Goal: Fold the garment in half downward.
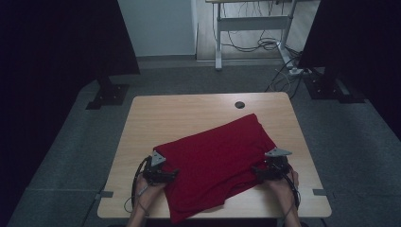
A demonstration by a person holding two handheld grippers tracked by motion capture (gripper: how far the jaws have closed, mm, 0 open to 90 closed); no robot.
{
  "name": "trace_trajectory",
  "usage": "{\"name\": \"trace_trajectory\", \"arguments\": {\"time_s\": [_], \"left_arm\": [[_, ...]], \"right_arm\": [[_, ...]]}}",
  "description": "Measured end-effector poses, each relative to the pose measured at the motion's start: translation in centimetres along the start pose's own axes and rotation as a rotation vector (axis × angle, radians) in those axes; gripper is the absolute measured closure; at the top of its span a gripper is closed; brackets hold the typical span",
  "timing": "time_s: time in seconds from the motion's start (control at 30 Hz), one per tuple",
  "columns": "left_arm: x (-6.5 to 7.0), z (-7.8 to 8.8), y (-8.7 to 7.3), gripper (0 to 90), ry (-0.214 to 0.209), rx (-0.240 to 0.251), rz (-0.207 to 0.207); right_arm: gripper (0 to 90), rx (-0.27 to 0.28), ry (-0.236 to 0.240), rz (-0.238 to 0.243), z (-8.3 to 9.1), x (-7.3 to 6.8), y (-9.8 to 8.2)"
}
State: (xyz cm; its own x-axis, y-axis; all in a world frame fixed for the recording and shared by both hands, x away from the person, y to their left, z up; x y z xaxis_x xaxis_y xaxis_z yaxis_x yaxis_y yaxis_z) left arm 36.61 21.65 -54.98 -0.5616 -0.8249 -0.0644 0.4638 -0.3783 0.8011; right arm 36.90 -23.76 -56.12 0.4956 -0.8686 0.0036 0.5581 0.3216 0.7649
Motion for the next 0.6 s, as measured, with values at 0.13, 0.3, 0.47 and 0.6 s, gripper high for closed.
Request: {"name": "trace_trajectory", "arguments": {"time_s": [0.13,0.3,0.47,0.6], "left_arm": [[-0.6,0.8,0.1,16.8,0.003,0.006,0.010],[-3.3,3.1,-1.1,16.2,0.048,0.011,0.044],[-4.7,3.5,-2.4,16.3,0.078,-0.009,0.067],[-5.3,3.0,-3.4,16.3,0.093,-0.046,0.086]], "right_arm": [[3.3,0.037,0.017,-0.008,1.9,-0.3,0.3],[1.9,0.063,0.005,-0.027,4.5,0.5,-0.5],[2.6,0.063,-0.008,-0.046,5.1,1.0,-1.1],[3.0,0.028,-0.042,-0.077,5.2,2.2,-3.4]]}}
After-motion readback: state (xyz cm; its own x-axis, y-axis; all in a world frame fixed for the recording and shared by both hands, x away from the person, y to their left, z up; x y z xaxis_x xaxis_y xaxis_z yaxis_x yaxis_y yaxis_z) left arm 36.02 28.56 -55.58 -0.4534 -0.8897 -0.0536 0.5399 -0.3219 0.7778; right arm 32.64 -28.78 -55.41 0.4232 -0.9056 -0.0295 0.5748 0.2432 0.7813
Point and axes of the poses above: each handheld gripper's, and its own axes: z roughly backward along the jaws, y roughly out of its top, x roughly to its right, the point moved 2 cm from there along -z, roughly forward along the jaws
